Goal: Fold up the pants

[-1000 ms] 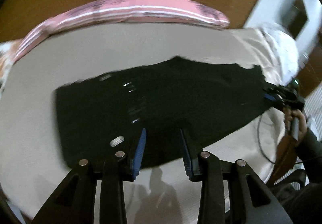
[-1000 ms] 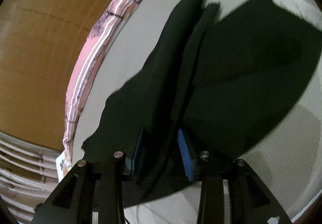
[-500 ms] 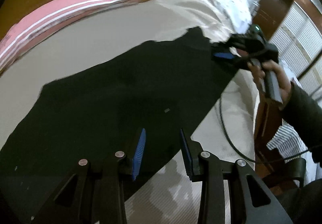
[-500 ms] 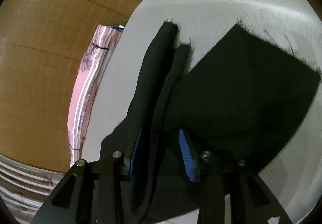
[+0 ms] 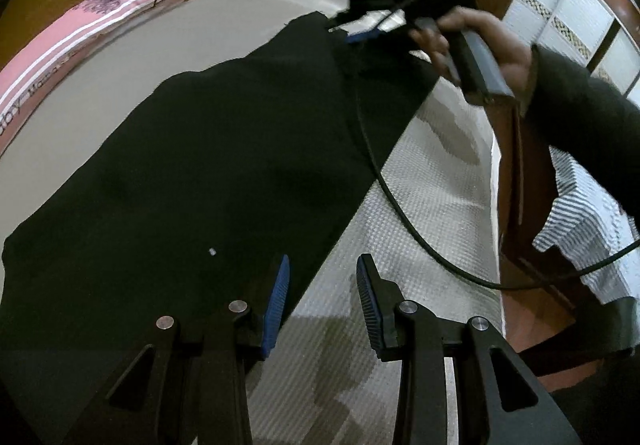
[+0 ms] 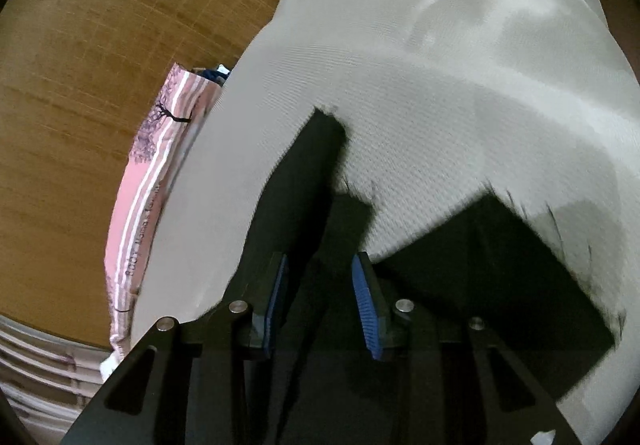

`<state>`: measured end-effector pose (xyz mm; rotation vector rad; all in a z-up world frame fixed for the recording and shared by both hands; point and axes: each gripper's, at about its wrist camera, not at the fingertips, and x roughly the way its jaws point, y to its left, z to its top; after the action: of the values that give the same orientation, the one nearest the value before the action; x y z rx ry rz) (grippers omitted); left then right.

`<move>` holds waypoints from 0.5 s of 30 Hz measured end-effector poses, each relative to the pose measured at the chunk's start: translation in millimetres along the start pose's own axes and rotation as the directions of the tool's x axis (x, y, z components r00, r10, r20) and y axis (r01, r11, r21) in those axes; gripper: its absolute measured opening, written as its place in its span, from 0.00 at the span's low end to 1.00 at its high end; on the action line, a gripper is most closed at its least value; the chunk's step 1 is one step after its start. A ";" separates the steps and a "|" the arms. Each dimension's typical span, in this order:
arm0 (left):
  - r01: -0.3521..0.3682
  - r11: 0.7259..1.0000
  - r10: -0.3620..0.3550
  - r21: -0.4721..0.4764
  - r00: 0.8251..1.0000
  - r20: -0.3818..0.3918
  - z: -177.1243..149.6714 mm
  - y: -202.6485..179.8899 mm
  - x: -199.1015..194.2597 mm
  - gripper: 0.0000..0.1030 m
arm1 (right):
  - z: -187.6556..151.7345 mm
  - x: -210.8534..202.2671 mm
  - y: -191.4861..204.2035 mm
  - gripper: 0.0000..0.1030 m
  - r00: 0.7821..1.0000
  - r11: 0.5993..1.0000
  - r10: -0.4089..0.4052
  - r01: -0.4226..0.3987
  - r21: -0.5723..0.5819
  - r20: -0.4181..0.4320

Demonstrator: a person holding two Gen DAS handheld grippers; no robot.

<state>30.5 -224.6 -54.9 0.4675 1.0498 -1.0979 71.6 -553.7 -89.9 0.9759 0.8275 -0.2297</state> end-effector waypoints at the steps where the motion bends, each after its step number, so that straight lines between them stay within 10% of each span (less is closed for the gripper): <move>1: -0.008 1.000 0.008 0.005 1.000 -0.001 1.0 -1.3 2.7 0.35 | 4.4 5.8 0.7 0.28 1.000 1.000 -0.003 0.003 -0.007 -0.016; 5: -0.027 1.000 0.027 -0.001 1.000 0.006 5.2 -0.3 11.3 0.35 | 11.3 8.3 5.8 0.07 1.000 1.000 -0.006 0.006 -0.021 -0.029; 15: -0.030 0.999 0.032 -0.042 0.999 0.037 12.5 3.6 21.9 0.35 | 7.1 -44.6 75.4 0.05 0.983 0.974 0.182 -0.183 -0.130 -0.021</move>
<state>41.0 -243.3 -68.7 0.4270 1.0268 -1.0522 84.2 -525.0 -7.8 0.9227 0.7459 -0.0118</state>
